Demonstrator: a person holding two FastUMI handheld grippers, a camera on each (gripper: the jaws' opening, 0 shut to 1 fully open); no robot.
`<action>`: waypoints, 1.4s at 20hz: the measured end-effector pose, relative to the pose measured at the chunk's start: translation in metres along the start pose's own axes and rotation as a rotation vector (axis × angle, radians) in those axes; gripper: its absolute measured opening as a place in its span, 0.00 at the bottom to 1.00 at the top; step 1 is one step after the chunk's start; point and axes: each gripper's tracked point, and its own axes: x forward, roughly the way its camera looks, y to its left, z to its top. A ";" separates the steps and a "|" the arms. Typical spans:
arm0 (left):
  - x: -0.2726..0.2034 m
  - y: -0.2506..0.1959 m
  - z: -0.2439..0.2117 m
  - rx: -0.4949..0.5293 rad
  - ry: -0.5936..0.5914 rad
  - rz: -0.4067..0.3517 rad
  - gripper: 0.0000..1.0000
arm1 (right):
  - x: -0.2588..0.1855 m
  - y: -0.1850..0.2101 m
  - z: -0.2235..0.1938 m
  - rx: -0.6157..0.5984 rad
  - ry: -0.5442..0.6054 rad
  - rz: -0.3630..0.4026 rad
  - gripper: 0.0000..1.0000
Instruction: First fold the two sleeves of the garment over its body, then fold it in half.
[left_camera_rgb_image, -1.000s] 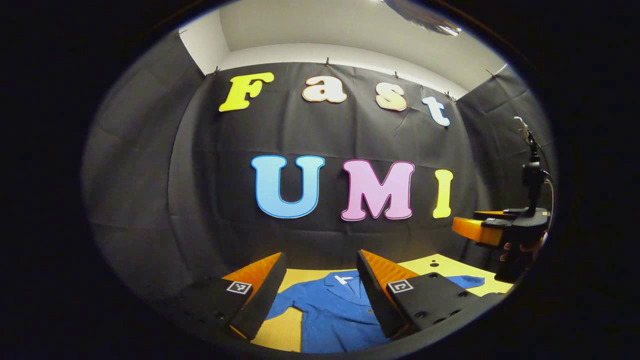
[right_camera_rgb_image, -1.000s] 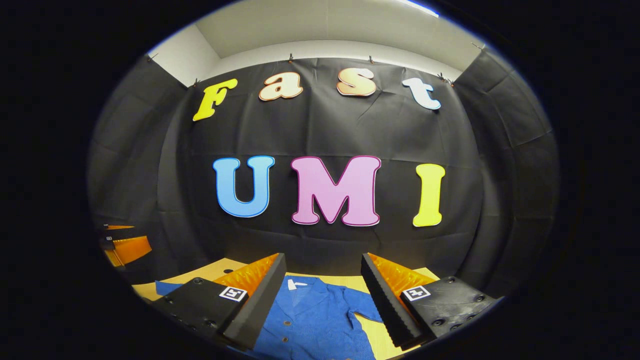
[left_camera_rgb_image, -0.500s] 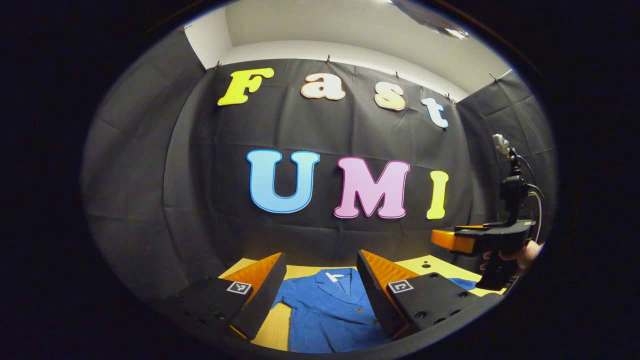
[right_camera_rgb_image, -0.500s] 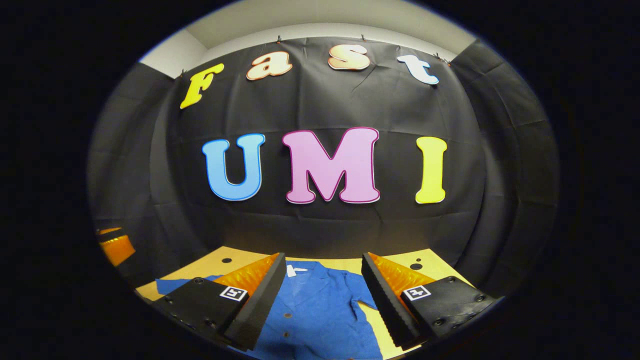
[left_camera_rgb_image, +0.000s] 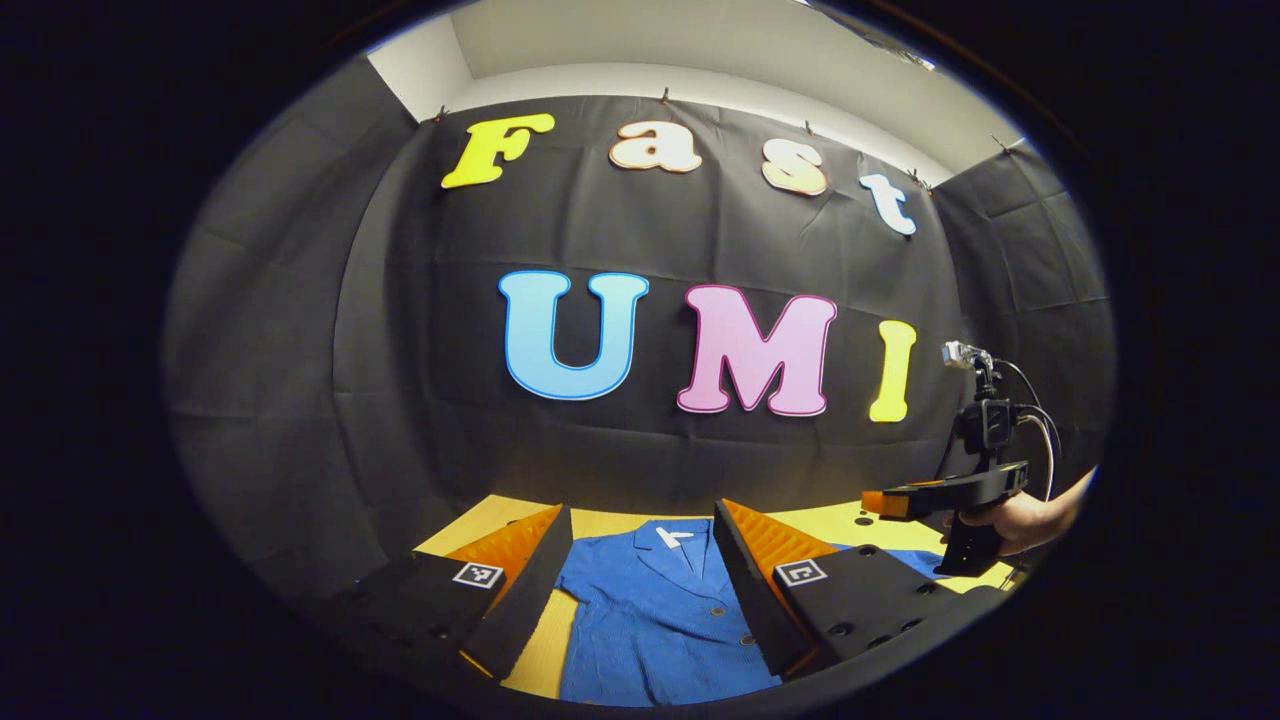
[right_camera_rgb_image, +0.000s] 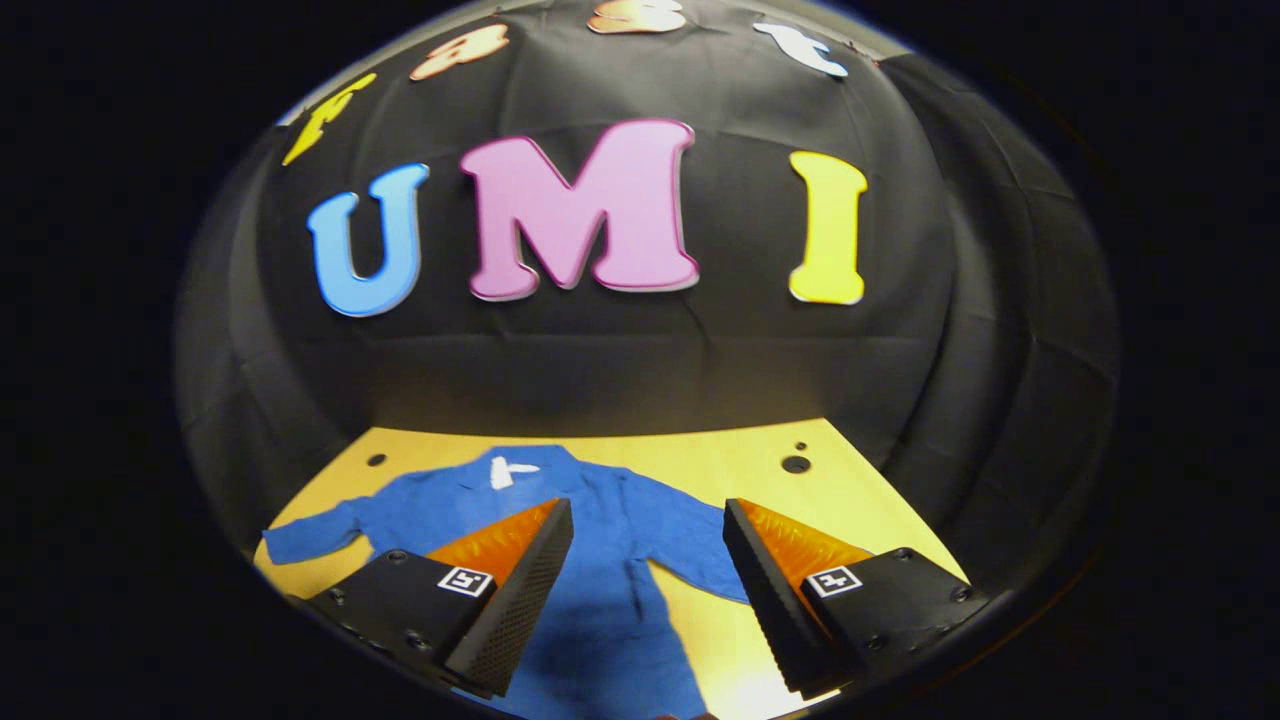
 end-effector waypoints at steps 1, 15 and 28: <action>0.003 -0.003 -0.002 0.000 0.009 0.004 0.81 | 0.009 -0.025 -0.010 0.008 0.034 -0.041 0.97; 0.061 -0.095 -0.027 0.031 0.139 -0.060 0.81 | 0.025 -0.275 -0.197 0.199 0.524 -0.423 0.99; 0.049 -0.108 -0.039 0.037 0.186 -0.065 0.81 | 0.050 -0.232 -0.204 0.343 0.608 -0.281 0.07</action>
